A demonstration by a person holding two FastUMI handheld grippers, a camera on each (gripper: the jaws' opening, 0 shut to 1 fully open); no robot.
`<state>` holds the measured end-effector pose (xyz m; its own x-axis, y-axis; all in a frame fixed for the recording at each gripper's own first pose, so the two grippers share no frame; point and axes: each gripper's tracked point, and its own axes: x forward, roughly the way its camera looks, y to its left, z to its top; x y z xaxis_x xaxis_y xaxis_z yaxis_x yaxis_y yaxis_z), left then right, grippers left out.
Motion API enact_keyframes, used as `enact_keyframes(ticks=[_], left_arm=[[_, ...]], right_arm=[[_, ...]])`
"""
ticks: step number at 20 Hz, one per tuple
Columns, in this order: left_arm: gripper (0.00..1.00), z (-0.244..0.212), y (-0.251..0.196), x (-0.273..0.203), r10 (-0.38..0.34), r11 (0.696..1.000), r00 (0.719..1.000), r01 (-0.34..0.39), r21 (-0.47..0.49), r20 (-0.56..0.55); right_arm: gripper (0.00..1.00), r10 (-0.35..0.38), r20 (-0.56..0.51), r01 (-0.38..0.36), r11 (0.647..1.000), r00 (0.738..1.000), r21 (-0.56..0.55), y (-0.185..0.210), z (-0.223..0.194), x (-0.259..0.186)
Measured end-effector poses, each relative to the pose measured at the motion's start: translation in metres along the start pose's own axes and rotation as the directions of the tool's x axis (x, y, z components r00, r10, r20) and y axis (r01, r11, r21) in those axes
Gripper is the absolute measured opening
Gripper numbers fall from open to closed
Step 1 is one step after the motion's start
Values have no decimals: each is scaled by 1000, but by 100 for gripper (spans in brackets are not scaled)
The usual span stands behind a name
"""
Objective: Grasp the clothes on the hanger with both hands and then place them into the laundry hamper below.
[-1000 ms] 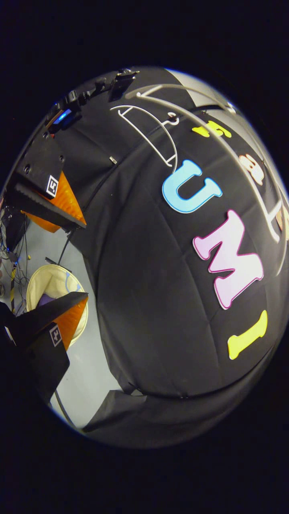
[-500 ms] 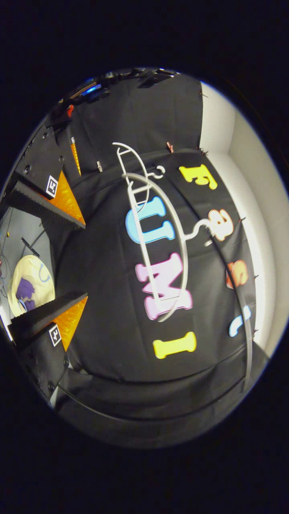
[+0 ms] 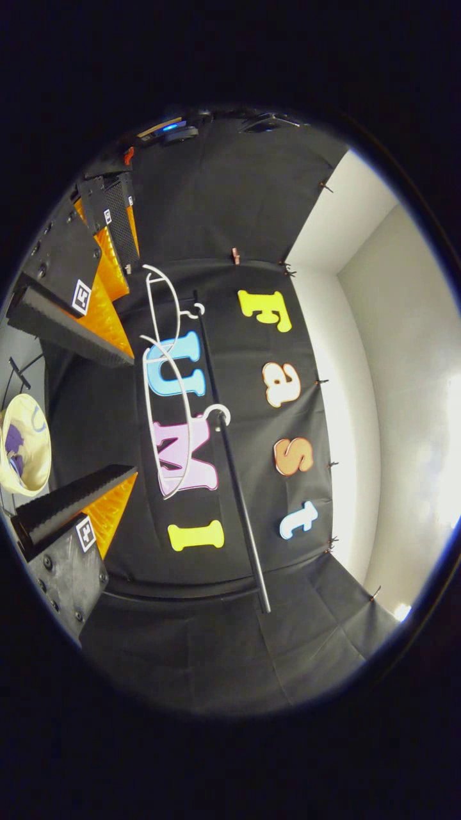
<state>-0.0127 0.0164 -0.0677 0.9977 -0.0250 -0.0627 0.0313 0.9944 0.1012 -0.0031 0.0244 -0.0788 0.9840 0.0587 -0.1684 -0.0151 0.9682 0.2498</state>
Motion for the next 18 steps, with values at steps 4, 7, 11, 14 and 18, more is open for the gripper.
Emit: enact_keyframes(ticks=[4,7,11,14,18], left_arm=[[95,17,6,-3,26,1000,999,-26,-5,34],[95,20,8,-2,56,998,998,-56,0,32],[95,24,9,5,76,997,997,-76,-2,34],[95,25,6,15,83,997,996,-83,-8,38],[95,26,0,24,78,997,996,-77,-20,49]], right_arm=[[97,12,40,-12,1000,999,7,-2,19,-5],[97,34,45,-35,999,998,12,0,26,1],[97,60,60,-61,998,996,13,1,36,8],[97,68,70,-67,998,995,-8,-1,41,13],[97,79,76,-78,997,994,-3,-3,43,15]])
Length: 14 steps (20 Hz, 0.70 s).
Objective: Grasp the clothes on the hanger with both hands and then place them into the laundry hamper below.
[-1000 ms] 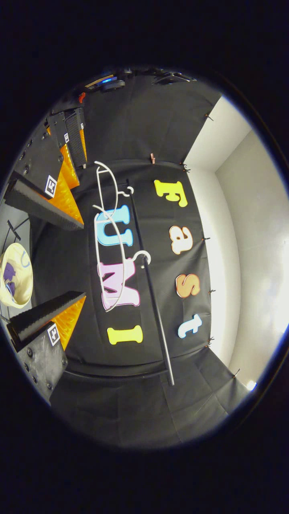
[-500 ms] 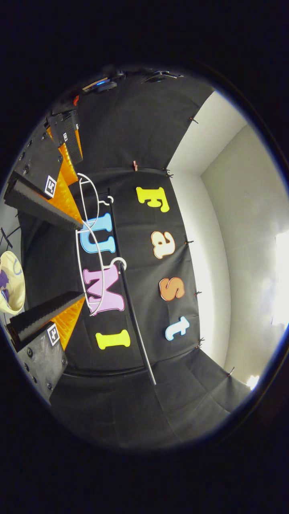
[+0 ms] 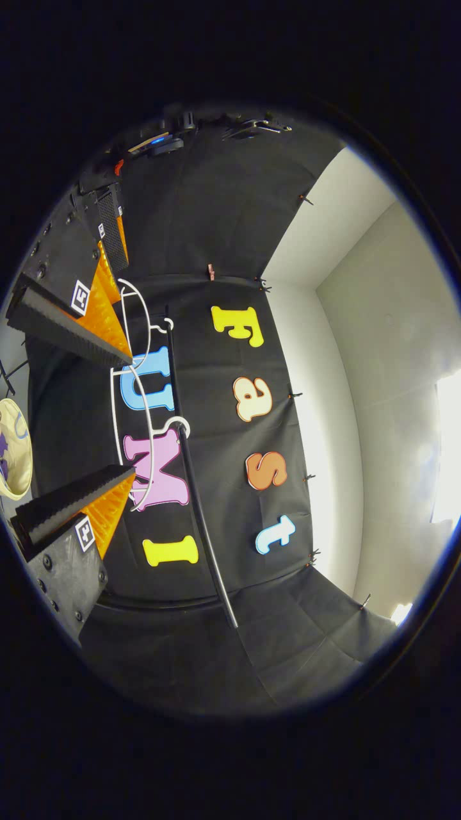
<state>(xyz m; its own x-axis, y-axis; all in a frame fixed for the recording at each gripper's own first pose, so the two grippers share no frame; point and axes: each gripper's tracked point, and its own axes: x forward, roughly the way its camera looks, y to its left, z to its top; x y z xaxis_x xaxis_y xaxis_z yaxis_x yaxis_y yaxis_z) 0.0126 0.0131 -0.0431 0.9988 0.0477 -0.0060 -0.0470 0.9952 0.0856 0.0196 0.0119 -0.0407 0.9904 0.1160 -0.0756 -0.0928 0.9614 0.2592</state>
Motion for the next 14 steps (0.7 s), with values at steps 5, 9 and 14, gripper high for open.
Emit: enact_keyframes(ticks=[5,9,14], left_arm=[[95,3,1,1,-1,1000,1000,1,0,4],[95,7,2,0,1,1000,1000,-1,-14,10],[95,2,-1,3,1,1000,1000,-1,-6,1]], right_arm=[[97,-8,2,8,1000,1000,-3,-4,3,-1],[97,-12,-1,12,1000,1000,-3,-5,4,-1],[97,-10,-2,10,1000,1000,-7,-7,5,0]])
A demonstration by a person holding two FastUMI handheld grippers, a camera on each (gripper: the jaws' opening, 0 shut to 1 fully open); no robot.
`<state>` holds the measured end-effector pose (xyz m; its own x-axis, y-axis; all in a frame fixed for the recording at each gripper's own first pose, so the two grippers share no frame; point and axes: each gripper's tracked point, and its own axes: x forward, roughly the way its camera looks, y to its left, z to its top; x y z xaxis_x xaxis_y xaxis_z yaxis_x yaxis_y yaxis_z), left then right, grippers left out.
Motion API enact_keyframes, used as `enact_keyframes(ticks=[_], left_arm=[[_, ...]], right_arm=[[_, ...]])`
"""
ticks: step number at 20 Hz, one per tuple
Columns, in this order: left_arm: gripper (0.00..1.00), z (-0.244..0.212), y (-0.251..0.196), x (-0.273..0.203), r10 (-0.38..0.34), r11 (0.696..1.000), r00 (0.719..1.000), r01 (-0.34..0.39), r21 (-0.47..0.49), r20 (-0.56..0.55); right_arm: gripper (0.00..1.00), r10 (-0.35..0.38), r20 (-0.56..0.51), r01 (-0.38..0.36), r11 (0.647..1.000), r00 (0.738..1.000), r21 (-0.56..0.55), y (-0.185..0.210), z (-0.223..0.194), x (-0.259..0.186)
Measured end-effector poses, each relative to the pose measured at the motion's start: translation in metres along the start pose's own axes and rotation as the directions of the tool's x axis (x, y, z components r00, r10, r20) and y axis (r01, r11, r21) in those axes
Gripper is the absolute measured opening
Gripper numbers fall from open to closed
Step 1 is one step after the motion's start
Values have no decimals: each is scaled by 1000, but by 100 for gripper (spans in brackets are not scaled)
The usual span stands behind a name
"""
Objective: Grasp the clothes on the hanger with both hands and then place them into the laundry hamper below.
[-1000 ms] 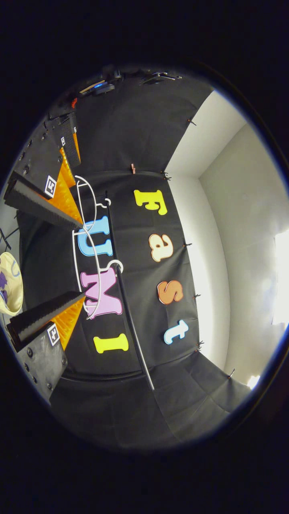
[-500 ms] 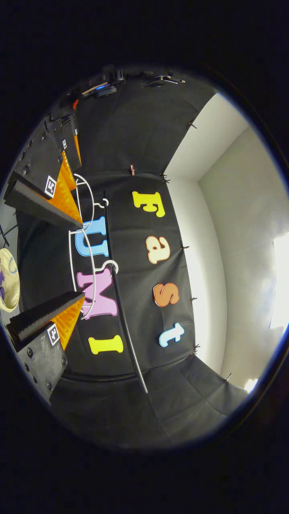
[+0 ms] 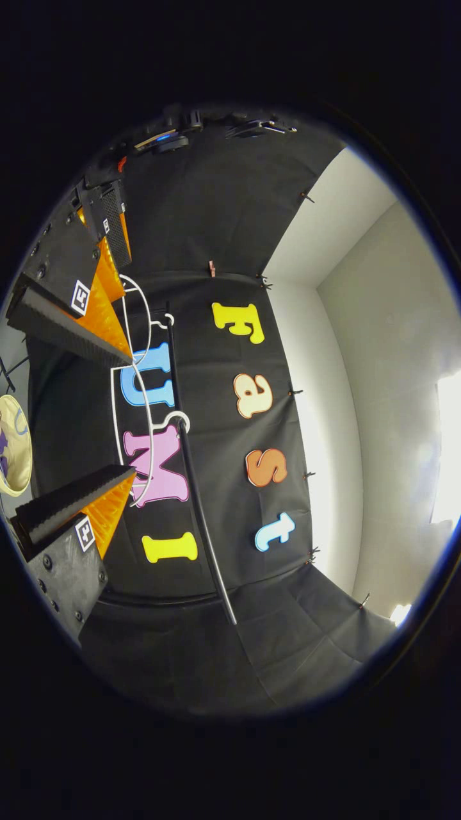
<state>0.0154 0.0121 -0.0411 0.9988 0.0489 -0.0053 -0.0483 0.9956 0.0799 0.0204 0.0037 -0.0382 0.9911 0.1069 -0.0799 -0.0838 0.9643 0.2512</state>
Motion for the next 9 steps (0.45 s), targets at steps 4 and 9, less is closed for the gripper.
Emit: enact_keyframes(ticks=[4,9], left_arm=[[95,-2,-1,1,2,1000,1000,-2,-1,1],[95,-3,3,3,4,1000,1000,-4,2,-4]], right_arm=[[97,10,-9,-10,1000,1000,-10,3,-4,2],[97,4,-13,-5,1000,1000,-14,1,-3,3]])
